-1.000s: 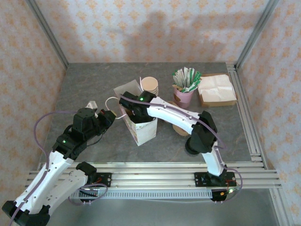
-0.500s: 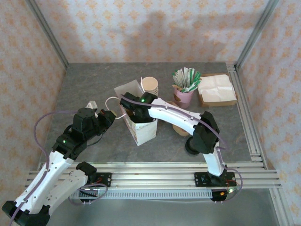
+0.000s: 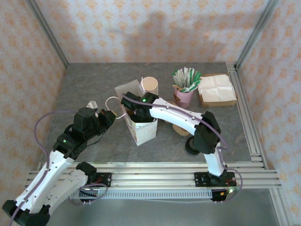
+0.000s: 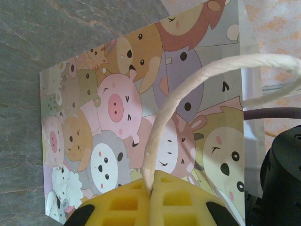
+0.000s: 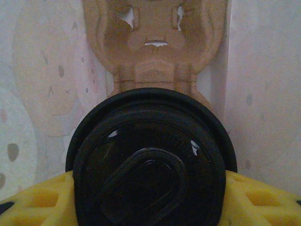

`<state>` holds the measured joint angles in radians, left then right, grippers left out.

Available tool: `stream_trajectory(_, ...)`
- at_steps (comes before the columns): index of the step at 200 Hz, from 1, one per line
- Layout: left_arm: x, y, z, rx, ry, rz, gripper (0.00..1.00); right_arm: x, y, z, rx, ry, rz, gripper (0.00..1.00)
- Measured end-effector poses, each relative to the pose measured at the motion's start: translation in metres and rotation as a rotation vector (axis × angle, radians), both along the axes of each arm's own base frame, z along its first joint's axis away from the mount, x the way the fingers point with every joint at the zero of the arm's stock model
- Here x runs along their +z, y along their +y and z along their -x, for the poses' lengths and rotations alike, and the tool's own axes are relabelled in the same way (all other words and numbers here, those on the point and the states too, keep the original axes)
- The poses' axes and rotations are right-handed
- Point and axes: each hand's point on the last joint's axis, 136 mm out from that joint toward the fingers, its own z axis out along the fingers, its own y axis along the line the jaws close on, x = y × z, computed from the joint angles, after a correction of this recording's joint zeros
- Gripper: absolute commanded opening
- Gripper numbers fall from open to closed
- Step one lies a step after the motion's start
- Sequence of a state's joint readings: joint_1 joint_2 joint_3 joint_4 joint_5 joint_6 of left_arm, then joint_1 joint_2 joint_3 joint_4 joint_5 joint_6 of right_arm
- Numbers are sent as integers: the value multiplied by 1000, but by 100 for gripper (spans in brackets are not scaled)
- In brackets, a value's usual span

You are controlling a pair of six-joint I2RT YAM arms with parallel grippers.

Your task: Pack the takeout coffee

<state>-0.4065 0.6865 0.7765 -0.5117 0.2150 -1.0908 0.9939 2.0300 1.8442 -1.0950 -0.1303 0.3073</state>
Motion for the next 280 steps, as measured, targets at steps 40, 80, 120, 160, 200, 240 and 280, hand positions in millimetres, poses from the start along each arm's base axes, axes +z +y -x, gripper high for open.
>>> stream_trajectory(40, 0, 0, 0, 0, 1, 0, 0, 6, 1, -1, -8, -11, -13, 52)
stream_trajectory(80, -1, 0, 0, 1, 3, -1, 0, 7, 1, -2, -12, -15, -15, 54)
stream_trajectory(120, -1, 0, 0, 0, 3, -1, 0, 9, 2, -3, -15, -22, -20, 61)
stream_trajectory(160, -1, 0, 0, 0, 3, -1, 0, 9, 2, -5, -19, -28, -18, 65)
stream_trajectory(200, -1, 0, 0, 0, 4, -1, 0, 10, 2, -5, -26, -30, -19, 62)
stream_trajectory(240, -1, 0, 0, 0, 4, -1, 0, 10, 2, -6, -30, -31, -19, 62)
stream_trajectory(280, -1, 0, 0, 0, 4, -2, 0, 11, 2, -6, -30, -30, -16, 62)
